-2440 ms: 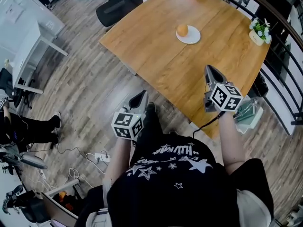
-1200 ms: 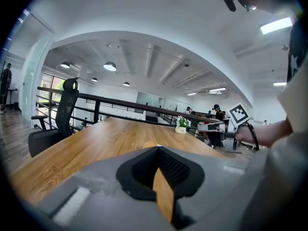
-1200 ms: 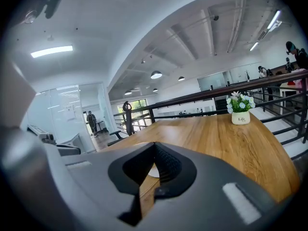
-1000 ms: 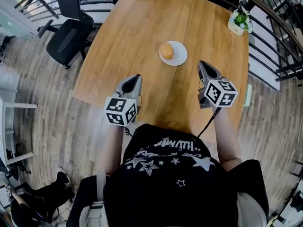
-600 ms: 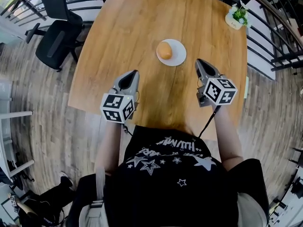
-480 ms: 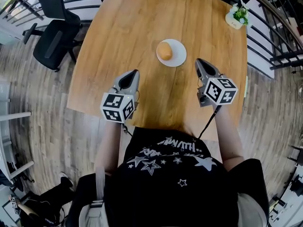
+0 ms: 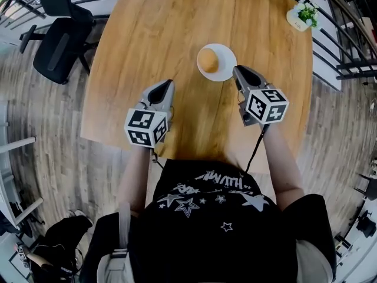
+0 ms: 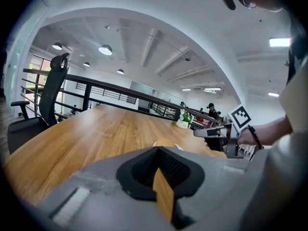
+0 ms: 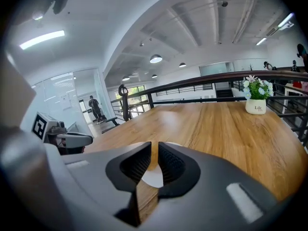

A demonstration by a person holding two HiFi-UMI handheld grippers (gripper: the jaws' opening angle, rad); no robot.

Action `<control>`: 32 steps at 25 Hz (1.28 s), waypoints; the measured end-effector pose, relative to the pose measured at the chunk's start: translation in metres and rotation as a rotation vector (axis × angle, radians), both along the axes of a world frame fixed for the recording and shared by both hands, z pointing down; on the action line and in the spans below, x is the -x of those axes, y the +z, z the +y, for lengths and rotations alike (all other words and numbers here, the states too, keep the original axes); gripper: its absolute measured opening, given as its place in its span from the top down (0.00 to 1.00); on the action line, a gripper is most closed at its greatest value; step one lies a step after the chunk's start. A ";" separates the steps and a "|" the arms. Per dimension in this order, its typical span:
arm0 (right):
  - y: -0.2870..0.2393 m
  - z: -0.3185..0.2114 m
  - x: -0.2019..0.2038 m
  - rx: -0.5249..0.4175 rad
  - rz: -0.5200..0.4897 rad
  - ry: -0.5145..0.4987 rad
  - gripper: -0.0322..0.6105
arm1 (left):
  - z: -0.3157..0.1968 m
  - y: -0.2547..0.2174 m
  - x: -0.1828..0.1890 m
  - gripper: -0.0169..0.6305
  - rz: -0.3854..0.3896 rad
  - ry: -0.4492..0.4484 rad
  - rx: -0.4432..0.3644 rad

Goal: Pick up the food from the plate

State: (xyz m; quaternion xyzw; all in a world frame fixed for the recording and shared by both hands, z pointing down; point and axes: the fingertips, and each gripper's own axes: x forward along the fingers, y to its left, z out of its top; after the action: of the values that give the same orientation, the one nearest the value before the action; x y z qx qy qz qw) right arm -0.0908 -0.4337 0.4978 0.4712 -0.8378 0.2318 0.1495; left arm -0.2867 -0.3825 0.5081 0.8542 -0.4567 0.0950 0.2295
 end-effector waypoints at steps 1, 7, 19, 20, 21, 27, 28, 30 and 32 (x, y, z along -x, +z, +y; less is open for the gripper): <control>0.004 -0.002 0.005 0.003 0.008 -0.012 0.87 | -0.002 0.002 0.001 0.97 0.001 0.000 0.007; 0.024 -0.013 0.028 0.007 0.012 -0.042 0.62 | -0.010 0.015 0.005 0.97 0.007 0.007 0.036; 0.064 -0.023 0.062 0.023 0.145 -0.112 0.40 | -0.012 0.031 0.008 0.97 0.003 0.008 0.071; 0.066 -0.024 0.064 0.022 0.160 -0.112 0.39 | -0.012 0.031 0.010 0.97 0.003 0.008 0.074; 0.069 -0.025 0.066 0.021 0.173 -0.111 0.39 | -0.012 0.032 0.011 0.97 0.002 0.006 0.076; 0.087 -0.033 0.072 0.029 0.218 -0.091 0.39 | -0.015 0.038 0.020 0.97 0.002 -0.010 0.084; 0.089 -0.033 0.072 0.035 0.222 -0.086 0.39 | -0.015 0.038 0.021 0.97 0.003 -0.011 0.085; 0.093 -0.033 0.072 0.044 0.225 -0.077 0.41 | -0.014 0.039 0.022 0.97 0.004 -0.010 0.087; 0.094 -0.034 0.073 0.046 0.232 -0.073 0.43 | -0.013 0.040 0.022 0.97 0.002 -0.006 0.091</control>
State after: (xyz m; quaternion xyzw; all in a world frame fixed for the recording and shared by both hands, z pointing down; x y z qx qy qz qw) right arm -0.1634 -0.4675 0.5915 0.4604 -0.8260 0.1891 0.2645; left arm -0.3085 -0.3956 0.5483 0.8417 -0.4542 0.1139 0.2687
